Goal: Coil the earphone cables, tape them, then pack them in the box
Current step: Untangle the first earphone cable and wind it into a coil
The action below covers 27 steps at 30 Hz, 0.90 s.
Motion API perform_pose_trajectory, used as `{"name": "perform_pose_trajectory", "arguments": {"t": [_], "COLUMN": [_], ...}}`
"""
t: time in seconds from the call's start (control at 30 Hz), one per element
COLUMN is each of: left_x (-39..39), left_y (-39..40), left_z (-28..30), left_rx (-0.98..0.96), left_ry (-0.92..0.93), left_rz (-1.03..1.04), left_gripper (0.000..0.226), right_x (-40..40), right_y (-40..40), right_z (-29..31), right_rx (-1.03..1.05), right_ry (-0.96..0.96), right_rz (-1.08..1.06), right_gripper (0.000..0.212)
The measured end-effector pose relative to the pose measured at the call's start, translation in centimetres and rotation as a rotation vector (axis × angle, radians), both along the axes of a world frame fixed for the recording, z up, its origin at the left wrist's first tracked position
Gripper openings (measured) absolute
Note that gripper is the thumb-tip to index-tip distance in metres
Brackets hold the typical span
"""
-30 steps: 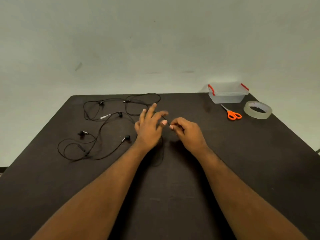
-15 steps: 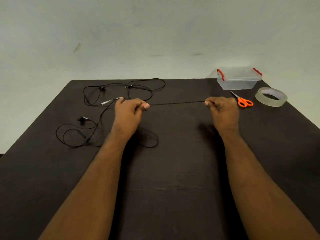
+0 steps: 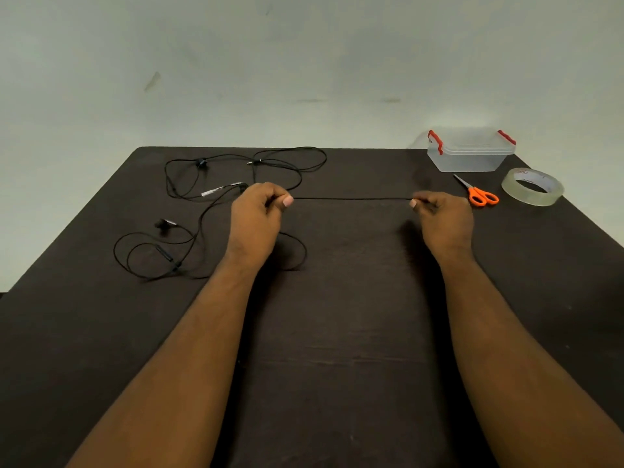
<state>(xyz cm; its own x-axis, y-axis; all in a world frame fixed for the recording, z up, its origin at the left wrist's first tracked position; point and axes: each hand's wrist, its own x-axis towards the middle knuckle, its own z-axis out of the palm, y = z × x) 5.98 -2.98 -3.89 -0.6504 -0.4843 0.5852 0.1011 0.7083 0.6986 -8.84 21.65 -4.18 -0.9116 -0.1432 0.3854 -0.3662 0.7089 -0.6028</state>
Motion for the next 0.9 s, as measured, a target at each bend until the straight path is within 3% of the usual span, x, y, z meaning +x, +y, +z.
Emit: {"name": "perform_pose_trajectory", "arguments": {"t": [0.07,0.17,0.23,0.3,0.47,0.57,0.73,0.9], "left_x": [-0.1,-0.5,-0.7,-0.9,-0.6,-0.5,0.2,0.7], "left_y": [0.8,2.3,3.2,3.8,3.6,3.1,0.0,-2.0], "left_z": [-0.1,0.1,0.1,0.0,0.0,0.4,1.0,1.1], "left_rx": [0.008,-0.002,-0.029,-0.048,0.052,0.011,-0.121,-0.28], "left_ry": [-0.021,-0.056,-0.083,-0.123,-0.254,-0.31,-0.38,-0.333], "left_rz": [-0.033,-0.111,-0.174,-0.211,-0.311,-0.31,-0.168,0.11], "left_gripper": [0.006,0.006,0.006,0.01,0.011,0.01,0.007,0.016], "right_x": [1.3,4.5,6.5,7.1,5.6,4.8,2.3,0.6], "right_y": [-0.9,-4.0,-6.0,-6.8,-5.4,-4.5,-2.3,-0.2], "right_z": [0.3,0.6,0.1,-0.2,0.0,0.3,1.1,1.2], "right_rx": [0.098,0.005,-0.06,-0.161,-0.291,-0.294,-0.367,-0.375], "right_ry": [0.087,0.283,0.208,0.085,0.033,0.019,0.067,0.102], "right_rz": [0.051,0.466,0.682,0.76,0.693,0.623,0.368,0.206], "right_gripper": [0.054,0.063,0.061,0.055,0.026,0.013,0.015,0.014]}}
